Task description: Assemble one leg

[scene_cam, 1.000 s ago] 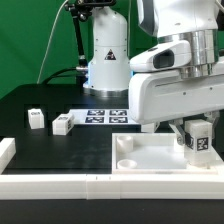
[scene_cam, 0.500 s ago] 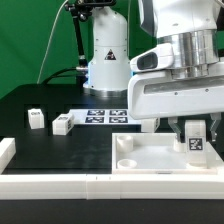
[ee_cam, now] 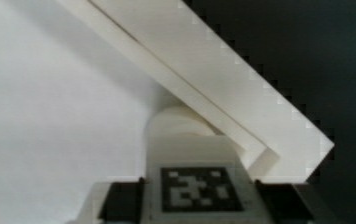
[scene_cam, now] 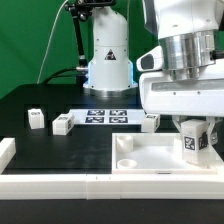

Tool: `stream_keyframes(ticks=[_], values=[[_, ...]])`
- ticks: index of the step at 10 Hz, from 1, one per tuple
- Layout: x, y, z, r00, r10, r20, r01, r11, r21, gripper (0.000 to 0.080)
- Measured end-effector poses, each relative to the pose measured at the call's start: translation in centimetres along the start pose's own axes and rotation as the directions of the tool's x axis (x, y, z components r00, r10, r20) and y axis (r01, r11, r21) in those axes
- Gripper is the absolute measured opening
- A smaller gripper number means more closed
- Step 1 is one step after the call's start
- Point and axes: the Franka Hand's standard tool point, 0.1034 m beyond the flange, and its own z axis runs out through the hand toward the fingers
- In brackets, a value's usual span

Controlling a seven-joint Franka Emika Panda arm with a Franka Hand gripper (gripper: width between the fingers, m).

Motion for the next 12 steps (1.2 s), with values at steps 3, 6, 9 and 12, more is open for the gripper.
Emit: stream_keyframes(ticks=[3, 6, 9, 12], values=[[-0.33, -0.32, -0.27, 0.995, -0.103, 0.001, 0.103, 0.995, 0.001, 0.0583], [-0.66, -0.55, -0.42, 0.896, -0.442, 0.026, 0.443, 0.896, -0.020, 0.0646], [-0.17, -0.47, -0.41, 0.663, -0.746, 0.065, 0.748, 0.662, -0.042, 0.0649], [-0.19, -0.41, -0.58, 0.362, -0.929, 0.075, 0.932, 0.359, -0.058, 0.0649]])
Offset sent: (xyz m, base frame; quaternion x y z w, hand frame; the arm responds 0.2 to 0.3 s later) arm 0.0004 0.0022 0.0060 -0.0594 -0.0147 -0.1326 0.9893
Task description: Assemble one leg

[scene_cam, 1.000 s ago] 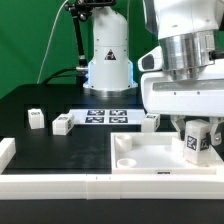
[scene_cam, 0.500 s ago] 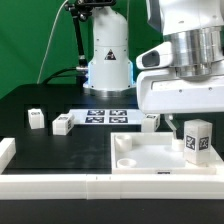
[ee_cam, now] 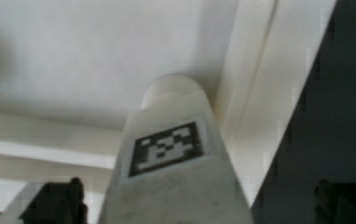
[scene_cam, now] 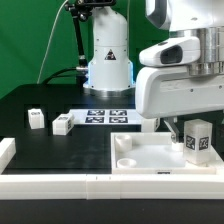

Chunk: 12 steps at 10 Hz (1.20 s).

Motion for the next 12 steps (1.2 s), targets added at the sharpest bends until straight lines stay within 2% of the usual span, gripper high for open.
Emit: stream_keyframes(ticks=[2, 3, 4, 5, 6, 10, 11, 12], values=[[0.03, 0.06, -0.06, 0.995, -0.103, 0.000, 0.103, 0.995, -0.002, 0.0649], [0.00, 0.04, 0.00, 0.995, -0.098, 0.000, 0.098, 0.995, -0.002, 0.0532], [-0.02, 0.04, 0.02, 0.995, -0.098, 0.001, 0.098, 0.995, -0.002, 0.0376], [-0.03, 0.04, 0.04, 0.995, -0.098, 0.001, 0.098, 0.995, -0.002, 0.0376], [-0.04, 0.08, 0.06, 0.995, -0.097, 0.001, 0.097, 0.995, -0.002, 0.0291], [-0.05, 0.10, 0.06, 0.998, -0.059, 0.001, 0.059, 0.998, -0.002, 0.0291], [-0.03, 0.09, 0.09, 0.999, 0.038, -0.013, -0.038, 0.999, 0.000, 0.0291], [-0.18, 0.13, 0.11, 0.971, 0.240, -0.019, -0.240, 0.971, -0.002, 0.0291]])
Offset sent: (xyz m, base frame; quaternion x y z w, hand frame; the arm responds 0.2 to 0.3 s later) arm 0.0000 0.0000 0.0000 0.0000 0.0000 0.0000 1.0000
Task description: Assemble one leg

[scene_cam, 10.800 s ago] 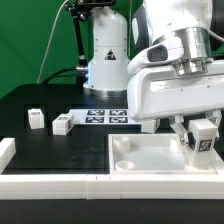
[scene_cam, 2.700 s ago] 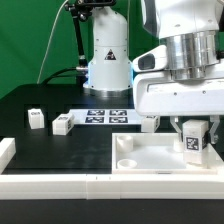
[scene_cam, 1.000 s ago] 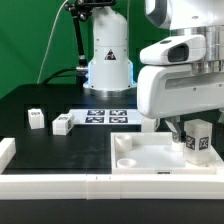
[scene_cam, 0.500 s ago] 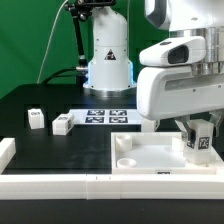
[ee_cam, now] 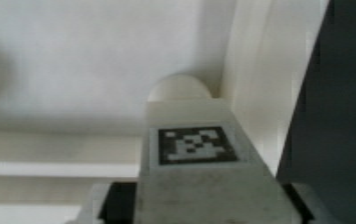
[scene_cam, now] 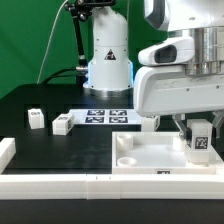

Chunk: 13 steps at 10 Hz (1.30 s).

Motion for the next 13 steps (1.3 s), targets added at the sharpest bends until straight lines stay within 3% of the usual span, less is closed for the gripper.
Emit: stream_keyframes(ticks=[1, 4, 7, 9, 11, 13], values=[[0.02, 0.06, 0.02, 0.989, 0.149, -0.005, -0.149, 0.989, -0.006, 0.0292], [0.16, 0.50, 0.10, 0.883, 0.470, 0.001, -0.470, 0.883, 0.020, 0.0292], [0.18, 0.89, 0.11, 0.682, 0.731, 0.025, -0.731, 0.681, 0.037, 0.0294], [-0.09, 0.63, 0.15, 0.448, 0.892, 0.056, -0.894, 0.448, 0.022, 0.0294], [-0.10, 0.71, 0.20, 0.361, 0.930, 0.069, -0.933, 0.360, 0.022, 0.0294], [-0.12, 0.67, 0.23, 0.378, 0.923, 0.069, -0.926, 0.377, 0.023, 0.0294]])
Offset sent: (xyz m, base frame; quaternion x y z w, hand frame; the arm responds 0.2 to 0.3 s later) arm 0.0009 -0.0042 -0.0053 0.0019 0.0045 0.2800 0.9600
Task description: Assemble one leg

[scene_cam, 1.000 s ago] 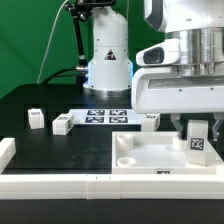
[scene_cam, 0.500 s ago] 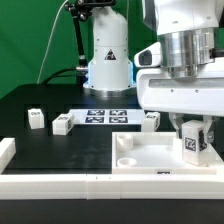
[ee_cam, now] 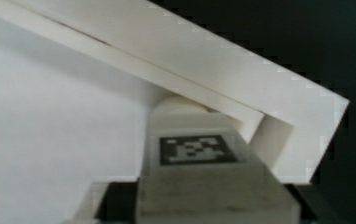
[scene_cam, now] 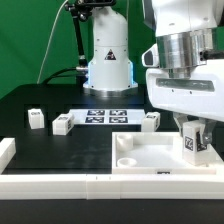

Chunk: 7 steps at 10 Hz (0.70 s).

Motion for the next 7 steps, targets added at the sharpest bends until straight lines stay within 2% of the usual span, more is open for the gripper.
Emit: stream_keyframes(ticks=[1, 2, 3, 4, 5, 7], values=[[0.0, 0.0, 0.0, 0.999, -0.043, 0.000, 0.043, 0.999, 0.000, 0.0484], [-0.2, 0.0, 0.0, 0.998, -0.069, 0.003, 0.069, 0.998, -0.004, 0.0484], [-0.5, 0.0, 0.1, 0.988, -0.156, 0.007, 0.156, 0.988, -0.009, 0.0612], [-0.7, -0.1, 0.1, 0.962, -0.275, 0.002, 0.275, 0.962, -0.003, 0.0639], [-1.0, -0.1, 0.1, 0.929, -0.369, 0.007, 0.369, 0.929, -0.012, 0.0639], [-1.1, -0.3, 0.0, 0.804, -0.594, 0.029, 0.595, 0.803, -0.030, 0.0648]])
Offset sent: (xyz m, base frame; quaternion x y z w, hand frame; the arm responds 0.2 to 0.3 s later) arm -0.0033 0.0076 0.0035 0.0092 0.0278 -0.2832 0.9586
